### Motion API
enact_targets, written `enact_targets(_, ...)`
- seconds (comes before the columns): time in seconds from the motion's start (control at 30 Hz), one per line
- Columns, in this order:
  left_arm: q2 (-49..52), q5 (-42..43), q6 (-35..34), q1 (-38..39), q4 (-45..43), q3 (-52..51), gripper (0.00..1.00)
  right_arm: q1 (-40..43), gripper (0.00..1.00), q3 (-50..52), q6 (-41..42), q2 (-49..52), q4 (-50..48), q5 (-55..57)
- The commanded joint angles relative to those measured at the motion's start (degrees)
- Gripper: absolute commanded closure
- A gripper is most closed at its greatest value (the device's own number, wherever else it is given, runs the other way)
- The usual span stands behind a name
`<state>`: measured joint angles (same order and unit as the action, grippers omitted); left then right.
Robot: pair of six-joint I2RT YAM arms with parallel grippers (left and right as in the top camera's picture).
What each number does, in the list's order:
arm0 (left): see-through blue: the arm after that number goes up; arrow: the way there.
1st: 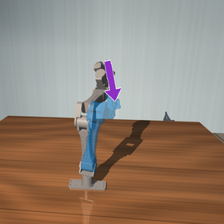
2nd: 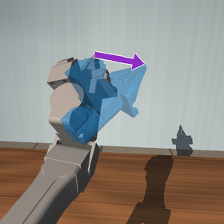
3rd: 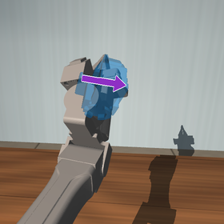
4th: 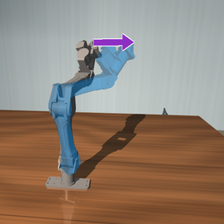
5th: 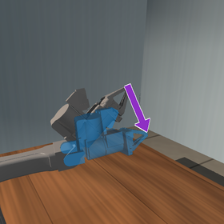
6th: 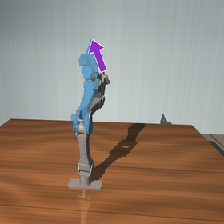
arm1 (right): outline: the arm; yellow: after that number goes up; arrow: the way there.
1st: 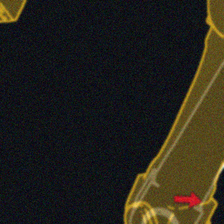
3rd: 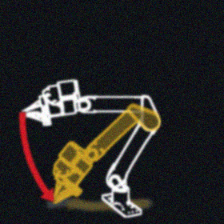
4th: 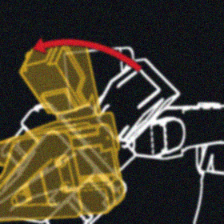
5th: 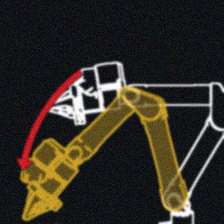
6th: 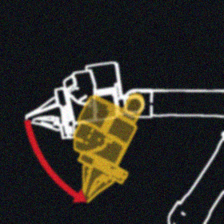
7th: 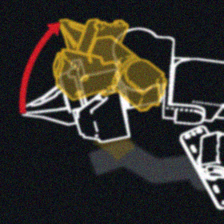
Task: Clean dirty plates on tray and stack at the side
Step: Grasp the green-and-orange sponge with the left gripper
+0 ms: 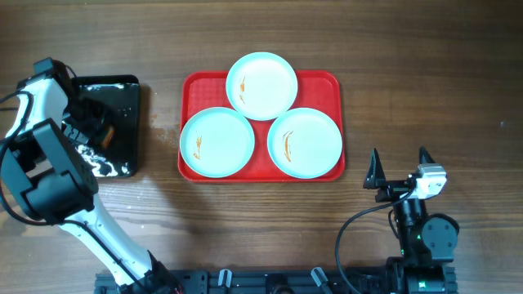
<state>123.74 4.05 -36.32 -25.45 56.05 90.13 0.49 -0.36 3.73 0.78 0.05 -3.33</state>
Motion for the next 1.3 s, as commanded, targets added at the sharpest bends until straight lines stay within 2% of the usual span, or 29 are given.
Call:
enact_targets(0.0,-0.9,1.4,0.3,0.4,-0.2,-0.1,0.84,0.3,0.00,0.1,-0.7,-0.5,-0.1,0.8)
enact_targets(0.03,-0.9,1.0,0.3,0.4,-0.2,-0.1,0.96,0.3,0.00,0.1,-0.7,-0.5,-0.1,0.8)
enact_targets(0.13,-0.9,0.4,0.3,0.3,-0.3,-0.1,0.96,0.3,0.00,0.1,-0.7,-0.5,-0.1,0.8)
enact_targets(0.17,-0.9,0.4,0.3,0.3,-0.3,-0.1,0.87,0.3,0.00,0.1,-0.7,-0.5,-0.2,0.8)
enact_targets(0.2,-0.9,0.4,0.3,0.3,-0.2,-0.1,0.52,0.3,0.00,0.1,-0.7,-0.5,-0.2,0.8)
enact_targets(0.23,-0.9,0.4,0.3,0.3,-0.2,-0.1,0.09,0.3,0.00,0.1,-0.7,-0.5,-0.1,0.8)
enact_targets(0.27,-0.9,0.4,0.3,0.3,-0.2,-0.1,0.00,0.3,0.00,0.1,-0.7,-0.5,-0.2,0.8)
enact_targets(0.4,-0.9,0.0,0.3,0.1,-1.9,-0.1,0.00,0.3,0.00,0.1,-0.7,-0.5,-0.2,0.8)
enact_targets(0.6,-0.9,-5.1,0.3,0.2,-6.8,-0.1,0.00,0.3,0.00,0.1,-0.7,-0.5,-0.2,0.8)
enact_targets(0.77,-0.9,-5.3,0.3,0.1,-10.0,-0.1,0.00,0.3,0.00,0.1,-0.7,-0.5,-0.2,0.8)
enact_targets(0.97,-0.9,-11.1,0.3,0.1,-10.9,-0.1,0.00,0.3,0.00,0.1,-0.7,-0.5,-0.2,0.8)
enact_targets(1.0,-0.9,-11.9,0.3,0.1,-11.0,-0.1,0.02,0.3,0.00,0.1,-0.7,-0.5,-0.1,0.8)
enact_targets(1.07,-0.9,-12.5,0.3,0.1,-11.2,-0.1,0.14,0.3,0.00,0.1,-0.7,-0.5,-0.1,0.8)
enact_targets(1.2,-0.9,-12.5,0.3,0.2,-11.5,-0.1,0.58,0.3,0.00,0.1,-0.7,-0.5,-0.1,0.8)
enact_targets(1.23,-0.9,-12.5,0.3,0.2,-11.5,-0.1,0.73,0.3,0.00,0.1,-0.7,-0.5,-0.2,0.8)
enact_targets(1.27,-0.9,-12.5,0.3,0.2,-11.5,-0.1,0.95,0.3,0.00,0.1,-0.7,-0.5,-0.2,0.8)
